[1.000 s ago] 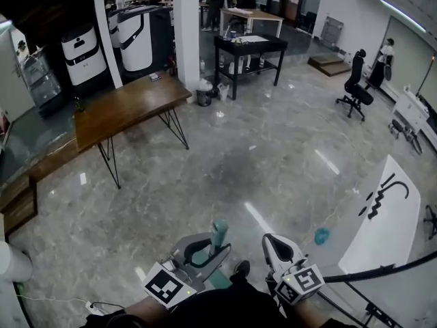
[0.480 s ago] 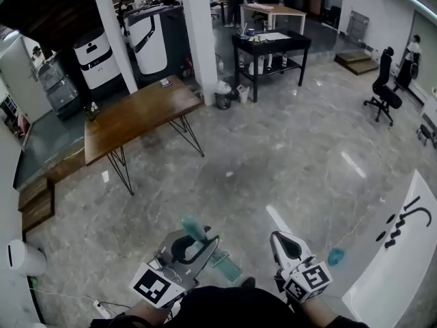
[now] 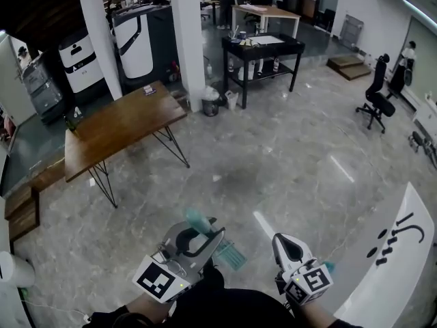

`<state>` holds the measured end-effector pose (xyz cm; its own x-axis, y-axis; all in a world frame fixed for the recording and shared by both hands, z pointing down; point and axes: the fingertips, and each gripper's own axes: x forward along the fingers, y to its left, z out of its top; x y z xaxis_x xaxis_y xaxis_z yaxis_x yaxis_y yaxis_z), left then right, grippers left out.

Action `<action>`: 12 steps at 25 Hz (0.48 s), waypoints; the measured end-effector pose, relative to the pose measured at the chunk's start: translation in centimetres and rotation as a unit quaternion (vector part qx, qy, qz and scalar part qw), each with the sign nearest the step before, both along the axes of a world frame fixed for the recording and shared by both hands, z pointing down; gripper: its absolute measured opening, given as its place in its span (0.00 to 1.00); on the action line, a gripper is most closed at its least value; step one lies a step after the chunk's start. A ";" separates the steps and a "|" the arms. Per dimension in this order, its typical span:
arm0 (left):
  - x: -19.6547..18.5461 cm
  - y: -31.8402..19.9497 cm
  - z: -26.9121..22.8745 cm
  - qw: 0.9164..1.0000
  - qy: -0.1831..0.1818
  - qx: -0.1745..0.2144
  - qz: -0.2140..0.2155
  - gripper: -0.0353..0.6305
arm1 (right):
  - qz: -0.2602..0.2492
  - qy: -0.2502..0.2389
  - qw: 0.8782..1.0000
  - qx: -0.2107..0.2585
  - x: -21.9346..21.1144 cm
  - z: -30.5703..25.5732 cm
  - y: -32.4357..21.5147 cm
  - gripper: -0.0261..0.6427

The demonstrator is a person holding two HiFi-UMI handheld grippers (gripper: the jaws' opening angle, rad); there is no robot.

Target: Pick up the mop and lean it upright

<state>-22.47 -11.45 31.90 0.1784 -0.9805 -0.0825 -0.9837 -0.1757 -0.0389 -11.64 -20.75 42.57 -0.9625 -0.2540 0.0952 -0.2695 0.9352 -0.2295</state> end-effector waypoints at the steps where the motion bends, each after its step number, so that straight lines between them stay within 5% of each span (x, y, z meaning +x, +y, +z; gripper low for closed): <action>1: -0.8 -1.0 0.3 1.000 0.002 0.000 0.009 0.22 | 0.005 0.006 1.000 0.004 -1.0 0.1 -0.9 0.05; 12: -12.0 -10.8 3.1 0.995 0.030 -0.024 0.090 0.22 | 0.047 0.038 0.997 0.041 -13.5 -0.4 -9.0 0.05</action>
<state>-34.46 -22.23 35.01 0.3476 -0.9362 -0.0529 -0.9364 -0.3495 0.0321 -25.14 -29.77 42.19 -0.9251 -0.3525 0.1413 -0.3701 0.9201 -0.1284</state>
